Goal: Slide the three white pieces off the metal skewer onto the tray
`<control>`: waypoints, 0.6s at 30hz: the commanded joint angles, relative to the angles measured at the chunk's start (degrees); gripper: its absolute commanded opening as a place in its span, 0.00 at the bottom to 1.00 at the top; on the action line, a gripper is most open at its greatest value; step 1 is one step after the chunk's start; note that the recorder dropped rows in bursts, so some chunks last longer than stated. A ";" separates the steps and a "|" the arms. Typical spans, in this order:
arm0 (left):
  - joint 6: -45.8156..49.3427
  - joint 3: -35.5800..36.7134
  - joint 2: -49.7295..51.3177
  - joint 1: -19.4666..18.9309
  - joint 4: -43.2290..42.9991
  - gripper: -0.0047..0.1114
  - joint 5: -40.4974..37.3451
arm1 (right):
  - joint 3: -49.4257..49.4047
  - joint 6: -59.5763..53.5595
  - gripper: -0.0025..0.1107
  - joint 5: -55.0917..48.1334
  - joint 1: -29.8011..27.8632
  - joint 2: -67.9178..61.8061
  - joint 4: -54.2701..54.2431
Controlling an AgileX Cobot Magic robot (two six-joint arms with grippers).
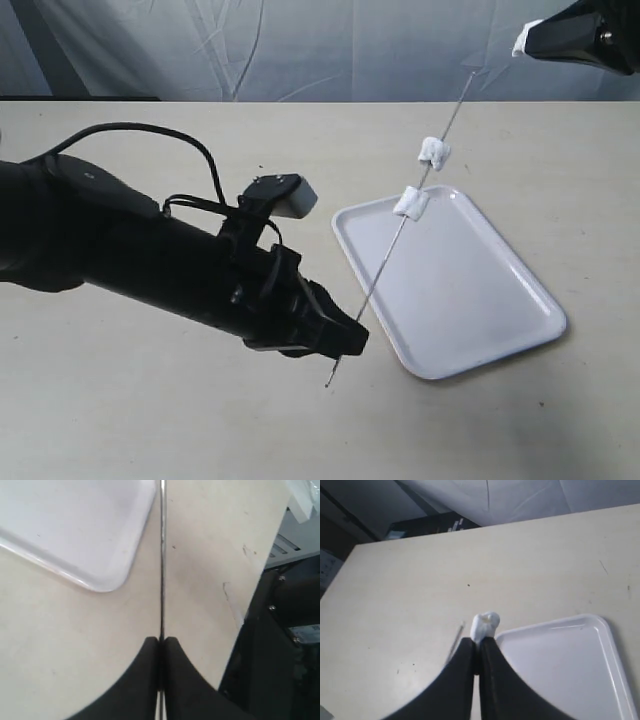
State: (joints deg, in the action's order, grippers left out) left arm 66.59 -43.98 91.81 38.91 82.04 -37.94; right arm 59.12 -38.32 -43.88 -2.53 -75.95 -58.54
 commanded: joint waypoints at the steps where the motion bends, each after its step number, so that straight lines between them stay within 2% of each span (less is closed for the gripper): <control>1: -2.19 1.14 -3.35 0.03 -1.63 0.04 6.87 | -0.65 1.93 0.02 -1.16 0.05 -0.35 4.79; 4: -2.31 1.14 -4.66 0.03 -2.19 0.04 7.99 | -3.82 2.06 0.02 -0.53 1.29 -1.64 4.65; 11: -4.94 1.14 -5.21 0.03 -5.93 0.04 7.61 | -12.81 1.86 0.02 9.93 7.54 -6.17 4.52; 18: -5.16 1.14 -5.21 0.03 -7.62 0.04 6.15 | -16.14 1.86 0.02 16.31 13.12 -12.62 4.42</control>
State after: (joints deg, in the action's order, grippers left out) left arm 61.71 -42.97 86.95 38.91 74.98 -30.88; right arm 43.95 -36.34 -30.49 8.93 -86.38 -53.92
